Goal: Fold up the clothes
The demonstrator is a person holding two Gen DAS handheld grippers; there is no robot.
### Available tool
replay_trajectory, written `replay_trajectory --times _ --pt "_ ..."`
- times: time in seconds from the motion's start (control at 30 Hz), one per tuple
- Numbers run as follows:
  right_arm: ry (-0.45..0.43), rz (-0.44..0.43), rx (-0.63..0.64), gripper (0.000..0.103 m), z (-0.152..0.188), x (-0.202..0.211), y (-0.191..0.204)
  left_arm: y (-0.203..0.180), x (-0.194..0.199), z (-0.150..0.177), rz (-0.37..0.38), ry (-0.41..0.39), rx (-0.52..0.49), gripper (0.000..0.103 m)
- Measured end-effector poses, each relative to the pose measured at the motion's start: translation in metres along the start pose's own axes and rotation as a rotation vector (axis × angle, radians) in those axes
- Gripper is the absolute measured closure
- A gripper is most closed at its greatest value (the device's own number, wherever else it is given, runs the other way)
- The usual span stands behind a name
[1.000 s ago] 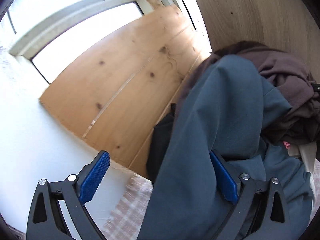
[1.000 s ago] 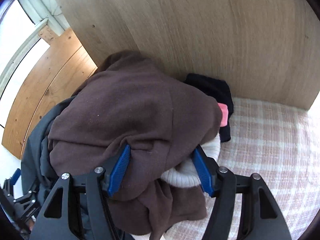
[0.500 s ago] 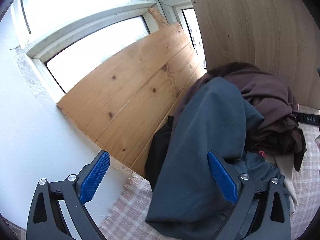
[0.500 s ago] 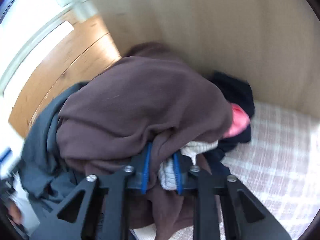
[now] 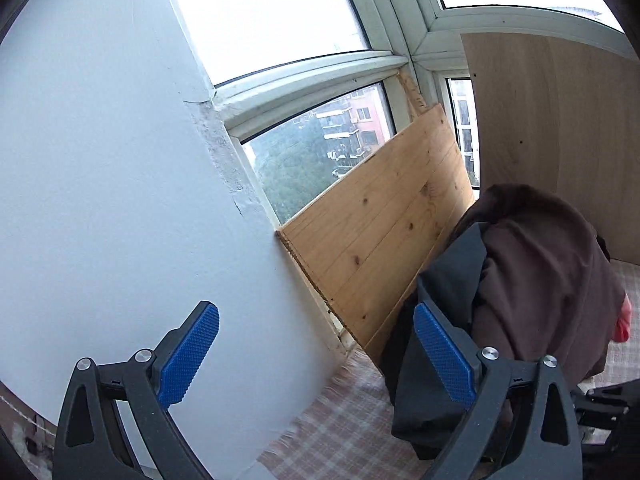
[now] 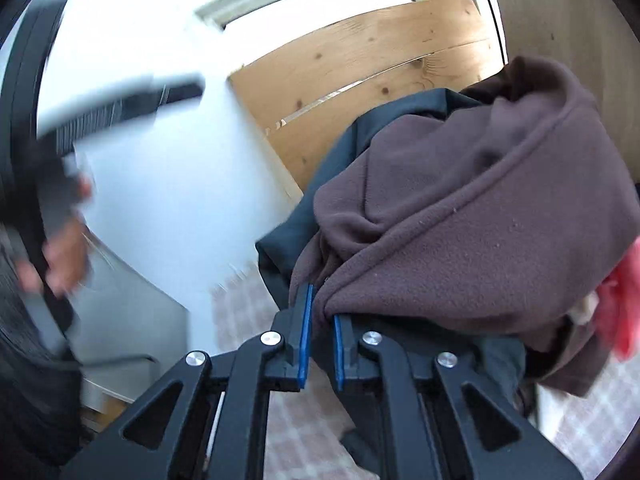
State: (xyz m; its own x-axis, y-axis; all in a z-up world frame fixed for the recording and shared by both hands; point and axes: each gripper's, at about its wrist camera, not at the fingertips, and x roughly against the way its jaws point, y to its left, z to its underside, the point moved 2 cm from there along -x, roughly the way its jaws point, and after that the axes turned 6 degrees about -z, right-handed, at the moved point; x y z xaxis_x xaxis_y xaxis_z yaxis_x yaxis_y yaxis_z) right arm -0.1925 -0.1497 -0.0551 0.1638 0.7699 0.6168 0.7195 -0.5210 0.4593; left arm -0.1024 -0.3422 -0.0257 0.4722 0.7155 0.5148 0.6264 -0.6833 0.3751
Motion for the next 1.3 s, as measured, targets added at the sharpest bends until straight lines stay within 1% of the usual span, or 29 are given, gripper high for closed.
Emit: replay_trajectory --times 0.07,0.1,0.13,0.17,0.23,0.33,0.4,0.47,0.5,0.57,0.67,0.73,0.8,0.83,0.87,0.9,0.93,1.0,1.03,1.1,1.13,1.2,1.23,1.27,1.3 --pt "-0.007 0.051 -0.052 0.091 0.006 0.011 -0.009 -0.007 0.0 -0.001 0.02 -0.002 -0.021 0.005" --pt "-0.023 0.064 -0.087 0.09 0.01 0.026 -0.016 -0.013 0.001 -0.003 0.042 -0.003 -0.038 0.005" --pt "-0.039 0.077 -0.122 0.085 0.015 0.041 -0.023 -0.02 0.003 -0.004 0.065 -0.004 -0.054 0.005" --pt "-0.055 0.09 -0.156 0.067 0.019 0.056 -0.03 -0.03 0.005 -0.007 0.09 -0.01 -0.068 0.005" --pt "-0.068 0.107 -0.192 0.043 0.031 0.089 -0.043 -0.055 0.009 -0.012 0.154 -0.019 -0.097 0.004" --pt "-0.14 0.237 -0.224 0.043 0.043 0.134 -0.064 -0.111 0.016 -0.024 0.284 -0.034 -0.172 0.004" --pt "-0.18 0.338 -0.263 0.043 0.036 0.149 -0.093 -0.152 0.024 -0.033 0.345 -0.065 -0.233 0.004" --pt "-0.197 0.482 -0.3 0.043 0.04 0.165 -0.117 -0.195 0.03 -0.039 0.399 -0.079 -0.29 0.004" --pt "-0.211 0.533 -0.309 0.043 0.034 0.168 -0.137 -0.217 0.033 -0.043 0.425 -0.085 -0.318 0.004" --pt "-0.204 0.581 -0.343 0.043 0.026 0.16 -0.169 -0.259 0.03 -0.049 0.448 -0.072 -0.356 0.004" --pt "-0.192 0.652 -0.395 0.043 0.014 0.148 -0.218 -0.312 0.018 -0.052 0.51 -0.027 -0.374 0.004" --pt "-0.171 0.645 -0.427 0.043 0.009 0.139 -0.244 -0.339 -0.004 -0.046 0.467 0.016 -0.402 0.004" --pt "-0.149 0.628 -0.444 0.043 0.002 0.128 -0.262 -0.349 -0.034 -0.032 0.365 0.056 -0.428 0.004" --pt "-0.136 0.615 -0.447 0.043 -0.001 0.119 -0.268 -0.349 -0.049 -0.026 0.336 0.072 -0.437 0.004" --pt "-0.122 0.599 -0.441 0.043 -0.002 0.108 -0.273 -0.345 -0.062 -0.02 0.312 0.082 -0.442 0.001" --pt "-0.107 0.584 -0.434 0.043 -0.004 0.097 -0.279 -0.338 -0.072 -0.016 0.321 0.094 -0.432 0.0" --pt "-0.092 0.569 -0.427 0.043 -0.005 0.086 -0.284 -0.33 -0.077 -0.017 0.349 0.108 -0.405 0.0" --pt "-0.03 0.54 -0.414 0.043 -0.005 0.065 -0.287 -0.313 -0.086 -0.019 0.406 0.136 -0.352 0.0" --pt "-0.006 0.528 -0.409 0.043 -0.004 0.054 -0.289 -0.309 -0.087 -0.021 0.41 0.142 -0.339 0.0" --pt "0.035 0.545 -0.395 0.043 -0.003 0.035 -0.293 -0.305 -0.088 -0.021 0.414 0.144 -0.337 0.0" --pt "0.047 0.558 -0.385 0.042 -0.004 0.026 -0.295 -0.303 -0.088 -0.02 0.413 0.138 -0.343 0.0" --pt "0.04 0.559 -0.391 0.042 -0.006 0.015 -0.298 -0.302 -0.087 -0.018 0.407 0.128 -0.351 0.0" --pt "0.021 0.544 -0.381 0.046 -0.01 0.022 -0.293 -0.301 -0.085 -0.017 0.404 0.127 -0.35 0.0" --pt "0.002 0.53 -0.371 0.073 -0.014 0.029 -0.288 -0.3 -0.084 -0.018 0.405 0.128 -0.347 0.0" --pt "-0.016 0.516 -0.361 0.083 -0.017 0.036 -0.283 -0.299 -0.082 -0.018 0.405 0.129 -0.345 0.0"
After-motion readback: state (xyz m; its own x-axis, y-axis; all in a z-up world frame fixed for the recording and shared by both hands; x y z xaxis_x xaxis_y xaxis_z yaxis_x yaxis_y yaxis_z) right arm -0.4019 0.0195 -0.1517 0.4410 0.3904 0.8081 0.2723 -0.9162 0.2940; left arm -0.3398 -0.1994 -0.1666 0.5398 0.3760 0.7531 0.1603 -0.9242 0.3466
